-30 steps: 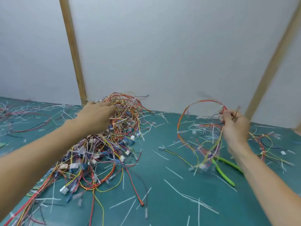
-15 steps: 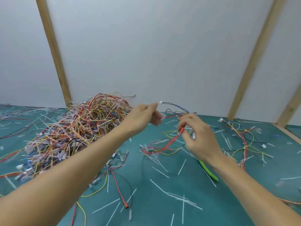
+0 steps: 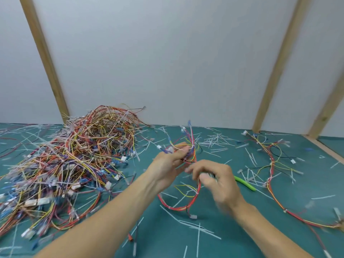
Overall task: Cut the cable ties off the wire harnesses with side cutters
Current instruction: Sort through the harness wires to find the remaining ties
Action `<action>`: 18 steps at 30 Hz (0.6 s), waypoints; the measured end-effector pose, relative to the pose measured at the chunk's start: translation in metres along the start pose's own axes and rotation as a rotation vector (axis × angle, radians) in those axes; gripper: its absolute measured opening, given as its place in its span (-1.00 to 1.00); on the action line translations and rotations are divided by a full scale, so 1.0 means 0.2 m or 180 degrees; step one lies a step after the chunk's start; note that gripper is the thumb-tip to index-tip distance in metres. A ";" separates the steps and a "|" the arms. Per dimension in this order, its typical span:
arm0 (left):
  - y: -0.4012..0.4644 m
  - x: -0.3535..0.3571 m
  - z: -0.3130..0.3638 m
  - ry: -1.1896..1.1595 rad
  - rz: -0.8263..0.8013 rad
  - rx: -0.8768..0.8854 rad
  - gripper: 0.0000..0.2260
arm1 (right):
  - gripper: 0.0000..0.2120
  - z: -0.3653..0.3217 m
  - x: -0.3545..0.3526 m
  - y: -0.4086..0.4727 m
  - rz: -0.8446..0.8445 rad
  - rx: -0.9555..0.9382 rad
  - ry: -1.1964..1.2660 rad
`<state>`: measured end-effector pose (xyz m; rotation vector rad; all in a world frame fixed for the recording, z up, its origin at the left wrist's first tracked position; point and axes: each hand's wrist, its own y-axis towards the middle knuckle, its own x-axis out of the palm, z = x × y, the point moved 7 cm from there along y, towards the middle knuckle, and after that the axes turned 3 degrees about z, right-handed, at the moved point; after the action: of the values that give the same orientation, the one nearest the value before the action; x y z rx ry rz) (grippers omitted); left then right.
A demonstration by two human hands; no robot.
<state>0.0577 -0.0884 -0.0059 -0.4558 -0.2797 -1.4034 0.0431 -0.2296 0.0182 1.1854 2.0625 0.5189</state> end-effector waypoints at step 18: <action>-0.13 -0.05 -0.13 0.1952 -0.0155 0.1539 -0.84 | -0.76 0.38 -0.04 -0.05 0.0969 0.2234 0.0942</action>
<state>0.0291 -0.0947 -0.0299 0.3813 -0.1183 -1.3971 0.0967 -0.2414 -0.0366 1.9445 2.4209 0.0905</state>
